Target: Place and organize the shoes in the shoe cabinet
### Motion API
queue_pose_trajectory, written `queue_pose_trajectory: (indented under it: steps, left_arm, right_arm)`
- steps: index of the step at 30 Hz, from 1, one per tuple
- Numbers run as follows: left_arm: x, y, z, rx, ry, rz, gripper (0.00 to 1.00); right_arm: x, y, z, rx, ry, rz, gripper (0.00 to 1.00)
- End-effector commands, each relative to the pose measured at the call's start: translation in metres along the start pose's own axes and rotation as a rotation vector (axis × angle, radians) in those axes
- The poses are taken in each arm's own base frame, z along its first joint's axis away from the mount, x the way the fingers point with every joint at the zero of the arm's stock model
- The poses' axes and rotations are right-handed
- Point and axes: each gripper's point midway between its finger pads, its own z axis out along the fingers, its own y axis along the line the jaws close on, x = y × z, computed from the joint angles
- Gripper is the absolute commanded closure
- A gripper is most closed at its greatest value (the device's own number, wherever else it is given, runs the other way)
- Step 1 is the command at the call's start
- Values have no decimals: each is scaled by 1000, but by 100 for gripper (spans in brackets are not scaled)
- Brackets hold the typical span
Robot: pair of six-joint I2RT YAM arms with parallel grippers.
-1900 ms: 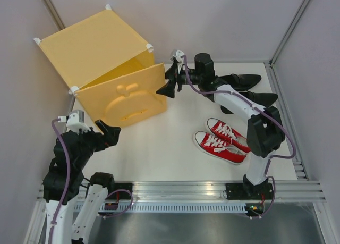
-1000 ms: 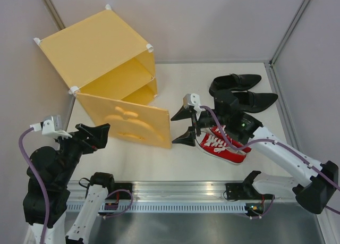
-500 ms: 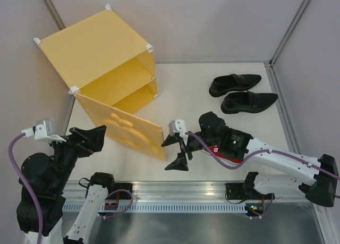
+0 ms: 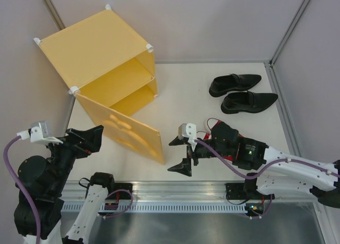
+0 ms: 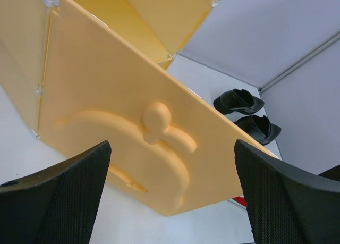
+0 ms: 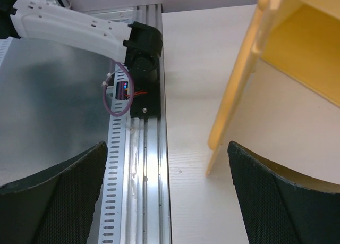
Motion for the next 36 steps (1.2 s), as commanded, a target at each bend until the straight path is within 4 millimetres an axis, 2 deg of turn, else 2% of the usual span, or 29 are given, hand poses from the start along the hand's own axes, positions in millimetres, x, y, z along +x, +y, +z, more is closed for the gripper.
queue_pose_trajectory:
  steps: [1,3,6,9,12,13,15,16,17,19,24,28,32,36]
  left_arm:
    - [-5,-2,-4,-2,-15,-25,0]
    - [-4,0,-2,-10,-10,-24,0]
    - [-2,1,1,-16,-3,-25,0]
    - [0,2,3,-22,9,-25,0]
    - [-2,0,2,-14,5,-23,0]
    - [-2,0,2,-14,5,-23,0]
    - [-3,-1,0,-10,-2,-23,0]
    - [-2,0,0,-11,1,-23,0]
    - [-1,0,-1,-11,3,-23,0]
    - [0,1,-1,-10,1,-20,0]
    - [1,1,0,-8,8,-17,0]
    - [-1,-1,0,-4,9,-13,0]
    - [-11,-8,1,12,-5,-8,0]
    - [-17,-23,4,68,11,-5,0]
  right_arm:
    - [-21,-15,-26,151,-13,31,2]
    - [-19,-20,-31,185,0,28,2]
    - [-20,-28,-25,212,-15,7,2]
    - [-27,-33,-12,212,-52,-4,2]
    - [-34,-53,-1,286,-74,-57,2]
    - [-30,-65,5,332,-55,-68,2]
    - [-34,-73,10,361,-73,-90,2]
    - [-28,-76,15,363,-57,-101,2]
    - [-35,-75,18,349,-89,-117,2]
    - [-30,-67,28,285,-76,-133,2]
    - [-26,-29,44,48,-83,-151,2]
    - [-21,-10,42,-50,-77,-132,2]
    - [-13,12,39,-139,-58,-110,2]
    - [-1,30,40,-201,-28,-99,2]
